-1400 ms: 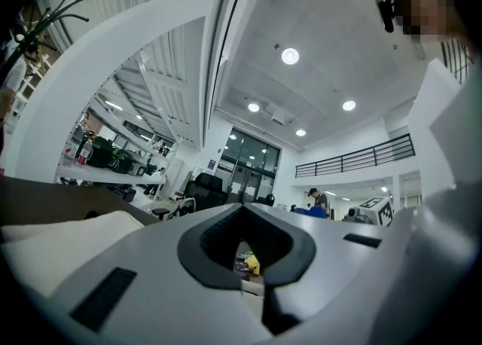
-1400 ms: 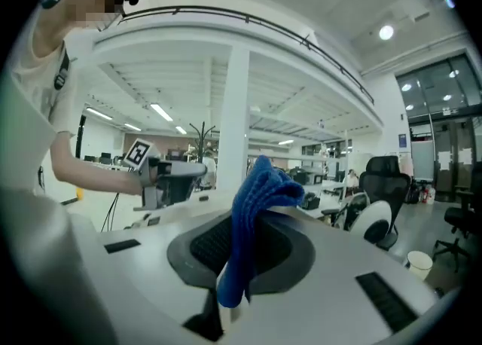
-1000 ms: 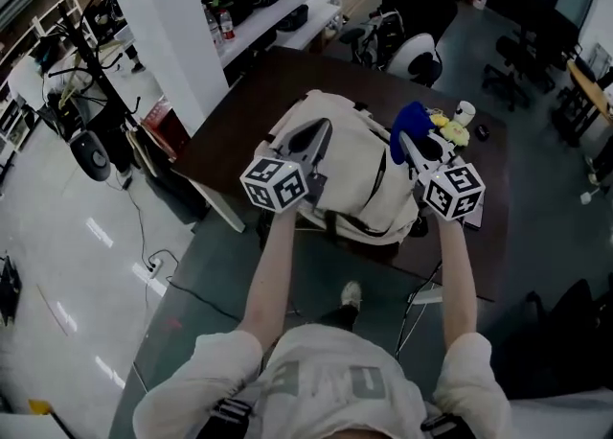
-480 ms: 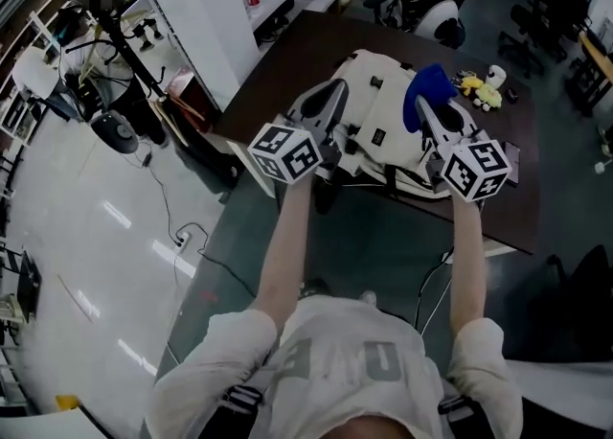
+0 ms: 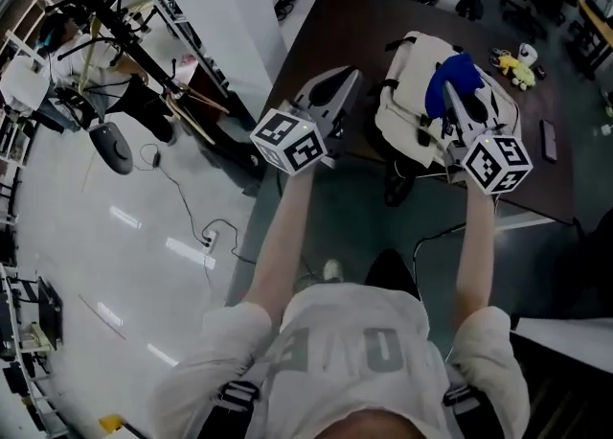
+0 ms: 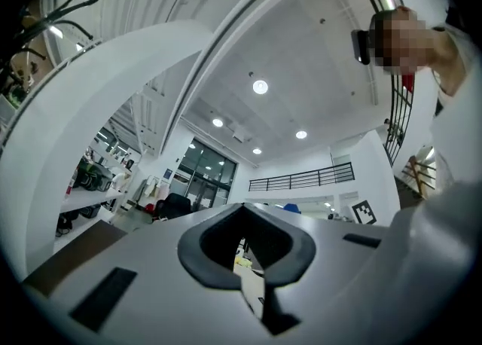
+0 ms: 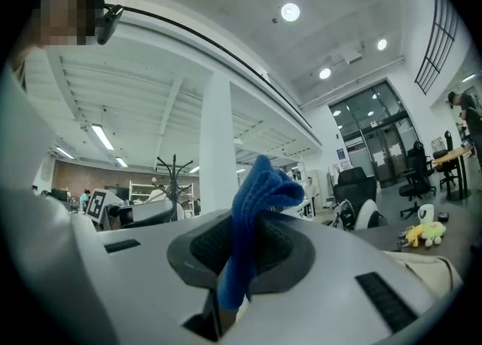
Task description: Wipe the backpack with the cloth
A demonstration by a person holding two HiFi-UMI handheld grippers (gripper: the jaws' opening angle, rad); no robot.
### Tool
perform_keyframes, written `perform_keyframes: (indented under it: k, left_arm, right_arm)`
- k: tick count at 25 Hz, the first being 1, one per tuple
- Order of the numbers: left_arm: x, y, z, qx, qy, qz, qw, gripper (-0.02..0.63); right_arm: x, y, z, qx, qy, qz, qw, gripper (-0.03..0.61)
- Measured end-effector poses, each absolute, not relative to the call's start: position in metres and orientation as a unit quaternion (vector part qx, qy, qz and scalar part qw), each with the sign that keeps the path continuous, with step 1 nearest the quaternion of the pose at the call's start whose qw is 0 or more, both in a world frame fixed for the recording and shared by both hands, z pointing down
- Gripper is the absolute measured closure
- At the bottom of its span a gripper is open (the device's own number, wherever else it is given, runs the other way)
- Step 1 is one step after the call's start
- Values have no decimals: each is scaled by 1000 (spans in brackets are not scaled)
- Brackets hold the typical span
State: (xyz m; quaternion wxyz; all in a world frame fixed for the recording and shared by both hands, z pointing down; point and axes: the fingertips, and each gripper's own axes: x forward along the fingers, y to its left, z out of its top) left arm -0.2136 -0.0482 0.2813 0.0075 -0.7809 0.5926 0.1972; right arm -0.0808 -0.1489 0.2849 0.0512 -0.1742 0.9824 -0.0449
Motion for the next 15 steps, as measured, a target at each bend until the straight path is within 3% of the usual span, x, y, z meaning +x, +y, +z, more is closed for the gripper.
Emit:
perform_keyframes:
  k: [15]
  left_arm:
    - [-299,-175,347,-825,538,166,-39,612]
  right_arm:
    - [-177,-238,329,-246,967,-62,26,536]
